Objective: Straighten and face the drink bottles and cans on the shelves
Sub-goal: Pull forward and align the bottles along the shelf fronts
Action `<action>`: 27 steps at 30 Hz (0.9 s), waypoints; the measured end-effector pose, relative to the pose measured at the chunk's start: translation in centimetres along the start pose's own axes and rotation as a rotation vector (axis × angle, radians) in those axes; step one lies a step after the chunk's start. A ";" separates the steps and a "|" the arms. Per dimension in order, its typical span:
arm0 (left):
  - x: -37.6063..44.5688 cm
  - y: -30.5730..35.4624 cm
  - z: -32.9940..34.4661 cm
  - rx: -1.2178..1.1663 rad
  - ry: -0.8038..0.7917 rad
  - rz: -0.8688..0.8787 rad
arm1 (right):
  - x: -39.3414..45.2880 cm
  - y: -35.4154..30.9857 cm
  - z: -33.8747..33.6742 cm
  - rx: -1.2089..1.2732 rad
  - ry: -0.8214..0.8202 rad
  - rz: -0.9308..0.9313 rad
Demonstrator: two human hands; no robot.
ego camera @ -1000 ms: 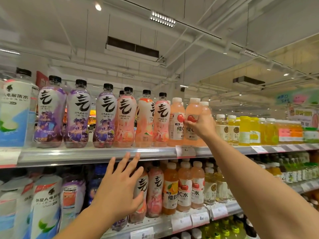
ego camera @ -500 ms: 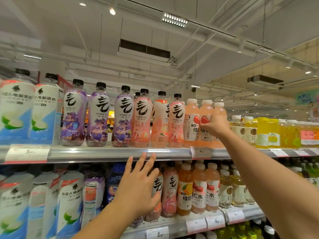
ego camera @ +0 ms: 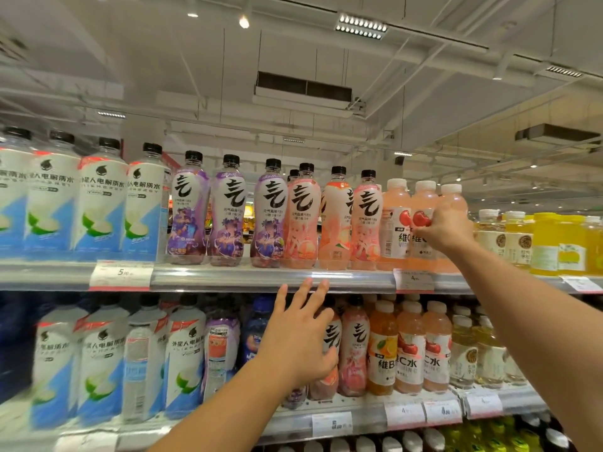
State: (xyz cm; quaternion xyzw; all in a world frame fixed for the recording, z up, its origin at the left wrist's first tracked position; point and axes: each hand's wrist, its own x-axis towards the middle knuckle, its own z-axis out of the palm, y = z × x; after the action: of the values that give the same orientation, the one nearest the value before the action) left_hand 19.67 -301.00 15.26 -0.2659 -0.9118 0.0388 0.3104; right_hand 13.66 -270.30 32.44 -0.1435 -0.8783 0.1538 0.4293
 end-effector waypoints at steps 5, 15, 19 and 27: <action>-0.3 -0.4 -0.6 -0.077 0.017 0.023 | -1.5 0.2 -0.8 0.062 -0.042 0.015; -11.2 -7.1 2.0 -0.251 0.297 -0.181 | -19.7 -2.9 2.2 0.408 0.106 -0.466; -12.9 -12.0 -1.1 -0.181 0.437 -0.285 | -24.9 -6.8 6.3 0.179 -0.218 -0.694; -15.0 -16.7 -3.3 0.022 0.245 -0.336 | -25.2 -14.5 11.5 0.031 -0.393 -0.552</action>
State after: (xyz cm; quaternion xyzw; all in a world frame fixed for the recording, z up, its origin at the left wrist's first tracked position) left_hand 23.92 -323.20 13.70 -0.1096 -0.8983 -0.0362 0.4239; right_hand 17.57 -294.85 13.52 0.1388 -0.9475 0.0699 0.2794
